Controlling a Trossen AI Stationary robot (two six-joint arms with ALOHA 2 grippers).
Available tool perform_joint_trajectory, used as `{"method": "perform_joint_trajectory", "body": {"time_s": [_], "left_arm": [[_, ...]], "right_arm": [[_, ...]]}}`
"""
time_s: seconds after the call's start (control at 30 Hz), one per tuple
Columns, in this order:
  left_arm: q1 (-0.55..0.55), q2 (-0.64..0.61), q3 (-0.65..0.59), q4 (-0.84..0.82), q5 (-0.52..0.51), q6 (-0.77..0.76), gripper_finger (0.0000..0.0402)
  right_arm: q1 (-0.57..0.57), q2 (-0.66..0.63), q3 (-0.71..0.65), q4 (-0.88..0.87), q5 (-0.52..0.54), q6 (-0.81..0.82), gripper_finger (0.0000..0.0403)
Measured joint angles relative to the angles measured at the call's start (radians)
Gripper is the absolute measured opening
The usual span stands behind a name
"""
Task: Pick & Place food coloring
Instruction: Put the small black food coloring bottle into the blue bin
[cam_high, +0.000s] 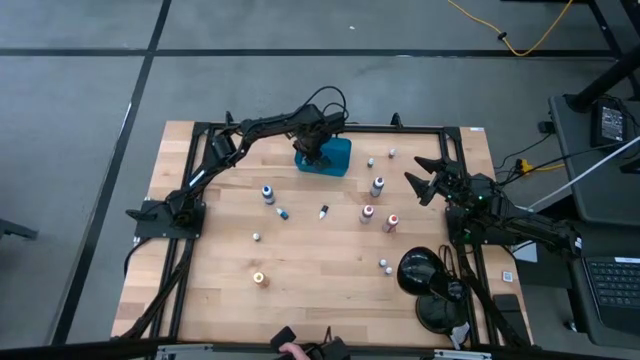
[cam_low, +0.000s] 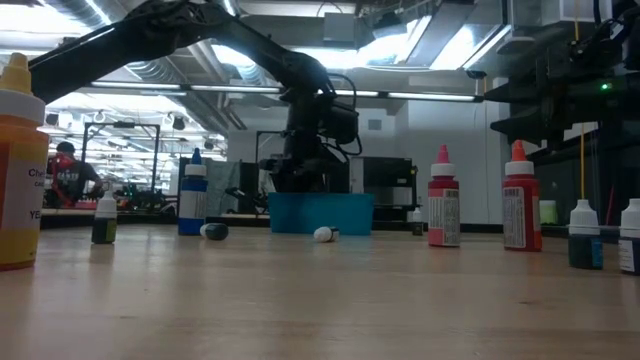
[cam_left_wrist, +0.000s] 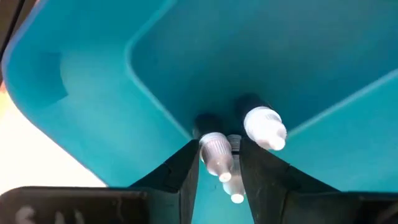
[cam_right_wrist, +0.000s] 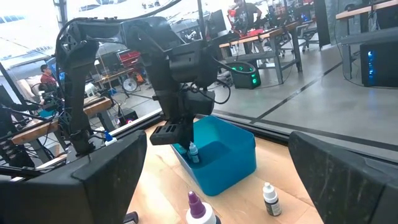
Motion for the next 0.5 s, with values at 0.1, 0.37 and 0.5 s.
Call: {"method": "perform_joint_trajectory", "body": {"time_s": [0.1,0.37,0.5], "left_arm": [[0.001,0.000,0.000,-0.003,0.001,0.000,0.0118],[0.004,0.000,0.000,-0.011,0.009,0.000,0.0127],[0.003,-0.001,0.001,-0.024,0.009,0.002,0.0128]], "right_arm": [[0.000,0.000,0.000,0.000,0.000,0.000,0.0392],[0.000,0.000,0.000,0.000,0.000,0.000,0.0392],[0.000,0.000,0.000,0.000,0.000,0.000,0.0392]]}}
